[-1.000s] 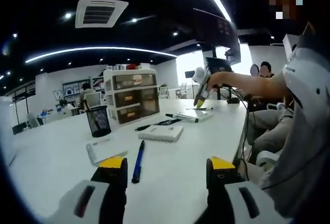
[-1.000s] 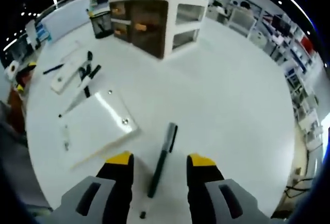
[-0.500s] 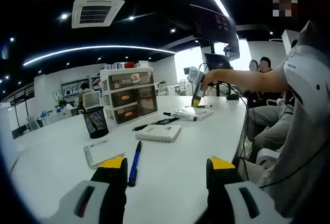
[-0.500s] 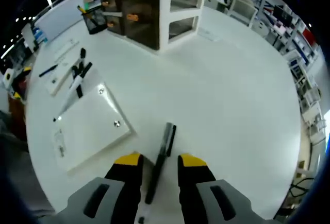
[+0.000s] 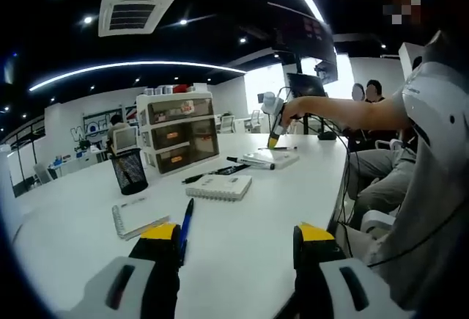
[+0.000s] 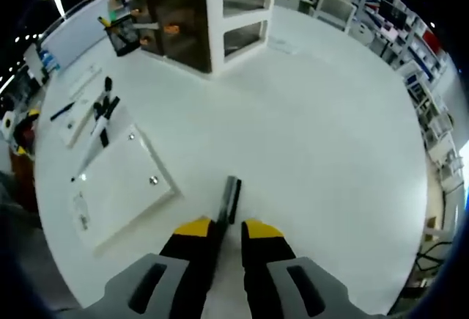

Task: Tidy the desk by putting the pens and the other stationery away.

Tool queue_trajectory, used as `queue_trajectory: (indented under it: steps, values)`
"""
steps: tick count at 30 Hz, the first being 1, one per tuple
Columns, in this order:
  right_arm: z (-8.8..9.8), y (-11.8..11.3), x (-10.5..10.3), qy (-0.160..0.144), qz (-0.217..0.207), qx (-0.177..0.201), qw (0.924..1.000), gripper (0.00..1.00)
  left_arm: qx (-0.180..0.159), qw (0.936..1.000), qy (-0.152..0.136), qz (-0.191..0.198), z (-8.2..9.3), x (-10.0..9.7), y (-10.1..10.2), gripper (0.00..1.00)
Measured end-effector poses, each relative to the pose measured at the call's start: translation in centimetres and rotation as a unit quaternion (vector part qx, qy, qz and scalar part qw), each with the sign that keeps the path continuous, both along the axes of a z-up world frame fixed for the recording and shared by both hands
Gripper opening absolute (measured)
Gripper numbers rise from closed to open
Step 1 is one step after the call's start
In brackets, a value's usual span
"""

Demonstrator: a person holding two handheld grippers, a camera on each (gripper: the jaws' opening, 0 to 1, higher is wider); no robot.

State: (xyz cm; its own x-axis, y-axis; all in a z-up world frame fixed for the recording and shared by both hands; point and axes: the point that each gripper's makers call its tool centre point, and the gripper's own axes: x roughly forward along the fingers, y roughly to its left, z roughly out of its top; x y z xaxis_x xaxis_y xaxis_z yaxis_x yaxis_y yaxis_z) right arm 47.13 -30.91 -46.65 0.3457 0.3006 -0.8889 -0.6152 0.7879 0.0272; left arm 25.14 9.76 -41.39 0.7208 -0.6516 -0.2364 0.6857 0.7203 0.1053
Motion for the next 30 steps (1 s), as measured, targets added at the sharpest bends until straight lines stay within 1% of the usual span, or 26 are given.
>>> queue_trajectory:
  steps: [1,2,3,4,5,6,7,9,11,16,17,19,20,23,26,27,30]
  values:
    - [0.0,-0.1,0.1,0.001,-0.005,0.003,1.0,0.09,0.0,1.0,0.001,0.001,0.0,0.0,0.0,0.62]
    - [0.0,-0.1,0.0,0.008,-0.018,0.011,0.9997,0.07,0.0,1.0,0.001,0.002,-0.1,0.0,0.1,0.62]
    - [0.0,-0.3,0.1,0.007,-0.016,0.011,0.9998,0.06,0.0,1.0,0.002,0.002,-0.1,0.1,0.1,0.62]
    - [0.1,-0.2,0.6,0.003,-0.009,0.015,0.9998,0.05,0.001,1.0,0.003,0.001,-0.2,0.1,0.0,0.61]
    - [0.1,-0.4,1.4,0.01,-0.023,0.018,0.9995,0.05,0.001,1.0,0.005,0.002,-0.2,0.1,0.0,0.61]
    - [0.2,-0.4,1.5,0.01,-0.022,0.016,0.9996,0.05,0.002,1.0,0.006,0.003,-0.2,0.1,0.0,0.61]
    - [0.3,-0.3,1.1,0.011,-0.022,0.016,0.9996,0.05,0.002,1.0,0.005,0.004,-0.2,0.1,0.0,0.61]
    - [0.5,-0.8,2.4,0.009,-0.015,0.003,0.9998,0.05,-0.001,1.0,0.005,0.004,-0.1,0.1,-0.1,0.61]
    - [0.7,-0.7,1.9,0.006,-0.012,-0.009,0.9999,0.05,0.001,1.0,0.006,0.002,-0.2,0.1,-0.2,0.6]
    - [0.9,-0.5,2.1,0.008,-0.012,-0.037,0.9992,0.05,-0.002,1.0,0.009,-0.003,-0.4,0.0,-0.8,0.6]
    - [0.5,0.1,1.8,0.011,-0.014,-0.041,0.999,0.05,-0.001,0.9999,0.01,-0.005,-0.4,-0.1,-1.0,0.6]
    - [0.5,-0.2,1.2,0.026,-0.018,-0.05,0.9982,0.05,-0.001,0.9999,0.01,-0.007,-0.5,-0.2,-1.2,0.6]
    - [0.3,-0.2,1.6,0.04,-0.021,-0.057,0.9973,0.05,-0.002,0.9999,0.011,-0.008,-0.5,-0.2,-1.3,0.6]
    - [0.2,-0.2,1.6,0.061,-0.026,-0.073,0.9951,0.05,-0.002,0.9999,0.012,-0.01,-0.5,-0.3,-1.4,0.6]
    - [0.1,-0.2,1.4,0.064,-0.027,-0.084,0.9941,0.05,-0.005,0.9999,0.01,-0.006,-0.3,-0.3,-1.2,0.6]
    - [0.1,-0.5,1.0,0.064,-0.027,-0.088,0.9937,0.05,-0.011,0.9999,0.007,-0.005,0.0,-0.3,-1.1,0.59]
    - [0.0,-0.3,0.9,0.069,-0.024,-0.094,0.9929,0.04,-0.023,0.9997,0.0,-0.003,0.4,-0.2,-1.1,0.57]
